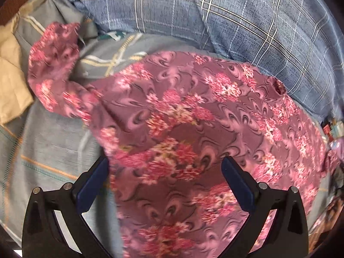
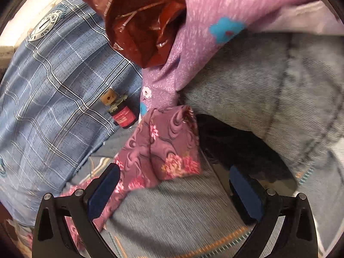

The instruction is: Fold small clothes

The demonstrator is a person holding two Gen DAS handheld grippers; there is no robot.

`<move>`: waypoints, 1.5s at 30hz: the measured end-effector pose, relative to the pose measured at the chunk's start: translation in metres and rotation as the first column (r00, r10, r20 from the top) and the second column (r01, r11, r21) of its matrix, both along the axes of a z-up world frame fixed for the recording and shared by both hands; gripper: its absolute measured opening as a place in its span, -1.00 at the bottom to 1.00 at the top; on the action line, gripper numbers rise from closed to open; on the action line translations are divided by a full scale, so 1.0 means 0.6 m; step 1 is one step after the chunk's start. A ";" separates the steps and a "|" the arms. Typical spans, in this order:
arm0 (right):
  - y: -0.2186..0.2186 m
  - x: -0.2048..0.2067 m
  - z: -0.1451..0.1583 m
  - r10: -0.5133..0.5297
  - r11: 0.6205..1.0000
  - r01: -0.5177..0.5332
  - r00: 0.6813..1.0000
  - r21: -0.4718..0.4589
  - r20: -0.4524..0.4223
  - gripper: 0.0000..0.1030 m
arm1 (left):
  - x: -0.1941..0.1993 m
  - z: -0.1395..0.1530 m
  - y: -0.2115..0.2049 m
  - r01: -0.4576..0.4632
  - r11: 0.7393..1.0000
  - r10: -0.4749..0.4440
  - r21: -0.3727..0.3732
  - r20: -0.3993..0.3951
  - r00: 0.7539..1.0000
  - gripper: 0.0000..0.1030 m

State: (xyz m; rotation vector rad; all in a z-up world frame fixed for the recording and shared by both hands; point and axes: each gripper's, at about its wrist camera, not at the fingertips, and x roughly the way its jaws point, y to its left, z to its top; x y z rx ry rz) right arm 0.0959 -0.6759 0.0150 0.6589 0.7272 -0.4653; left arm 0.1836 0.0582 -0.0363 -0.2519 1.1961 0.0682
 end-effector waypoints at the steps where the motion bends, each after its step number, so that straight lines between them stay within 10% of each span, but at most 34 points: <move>1: -0.003 0.005 -0.004 0.006 1.000 -0.006 1.000 0.018 0.016 0.94 | -0.001 0.000 -0.005 -0.005 1.000 0.005 -0.001 0.003 1.000 1.00; 10: -0.004 0.057 -0.029 0.085 0.996 -0.085 0.996 0.025 0.007 0.83 | -0.054 0.082 -0.045 0.052 0.998 -0.056 0.027 0.166 0.985 1.00; 12: 0.004 0.073 -0.034 0.078 0.996 -0.080 0.996 -0.032 -0.052 0.56 | -0.055 0.090 -0.058 0.073 0.997 -0.077 0.029 0.188 0.979 1.00; 14: 0.010 0.077 -0.033 0.072 0.993 -0.079 0.994 -0.087 -0.081 -0.28 | -0.051 0.090 -0.075 0.100 0.994 -0.108 0.049 0.193 0.975 1.00; 16: 0.010 0.072 -0.030 0.102 0.992 -0.106 0.993 -0.070 -0.062 -0.69 | -0.041 0.083 -0.099 0.121 0.987 -0.140 0.107 0.190 0.972 1.00; 23: 0.085 0.031 0.066 0.191 0.980 -0.185 0.977 -0.073 0.098 -0.70 | -0.007 0.015 -0.121 0.145 0.971 -0.173 0.191 0.138 0.975 1.00; 30: 0.330 0.084 0.140 0.489 0.873 -0.478 0.851 -0.102 0.193 -0.69 | -0.003 -0.003 -0.089 0.123 0.986 -0.137 0.109 0.136 0.981 1.00; 38: 0.657 0.160 0.024 0.761 0.642 -0.765 0.644 0.056 0.079 -0.59 | -0.015 0.012 -0.074 0.115 0.992 -0.124 0.059 0.173 0.977 1.00; 45: 0.672 0.105 -0.005 0.780 0.607 -0.781 0.621 0.148 0.078 -0.35 | -0.028 0.034 -0.053 0.115 0.993 -0.117 0.020 0.202 0.972 1.00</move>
